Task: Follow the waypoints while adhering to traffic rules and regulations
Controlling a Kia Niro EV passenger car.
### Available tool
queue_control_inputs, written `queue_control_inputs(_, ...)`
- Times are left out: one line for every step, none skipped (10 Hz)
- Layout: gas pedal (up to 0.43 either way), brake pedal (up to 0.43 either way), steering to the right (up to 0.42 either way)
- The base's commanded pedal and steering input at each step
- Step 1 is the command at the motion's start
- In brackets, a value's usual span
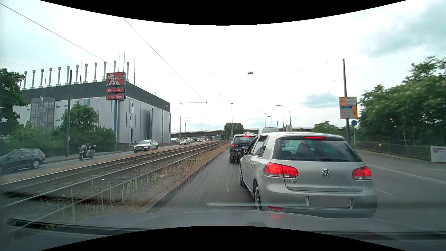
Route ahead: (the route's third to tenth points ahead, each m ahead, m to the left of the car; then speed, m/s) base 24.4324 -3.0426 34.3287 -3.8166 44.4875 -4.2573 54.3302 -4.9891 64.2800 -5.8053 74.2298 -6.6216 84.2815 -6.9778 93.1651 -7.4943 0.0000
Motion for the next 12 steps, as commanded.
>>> queue_control_inputs(0.0, 0.244, 0.001)
queue_control_inputs(0.0, 0.244, 0.001)
queue_control_inputs(0.0, 0.244, 0.001)
queue_control_inputs(0.0, 0.244, 0.001)
queue_control_inputs(0.0, 0.244, 0.001)
queue_control_inputs(0.0, 0.244, 0.001)
queue_control_inputs(0.0, 0.244, 0.001)
queue_control_inputs(0.0, 0.244, 0.001)
queue_control_inputs(0.0, 0.244, 0.001)
queue_control_inputs(0.0, 0.244, 0.001)
queue_control_inputs(0.0, 0.244, 0.001)
queue_control_inputs(0.0, 0.244, 0.001)
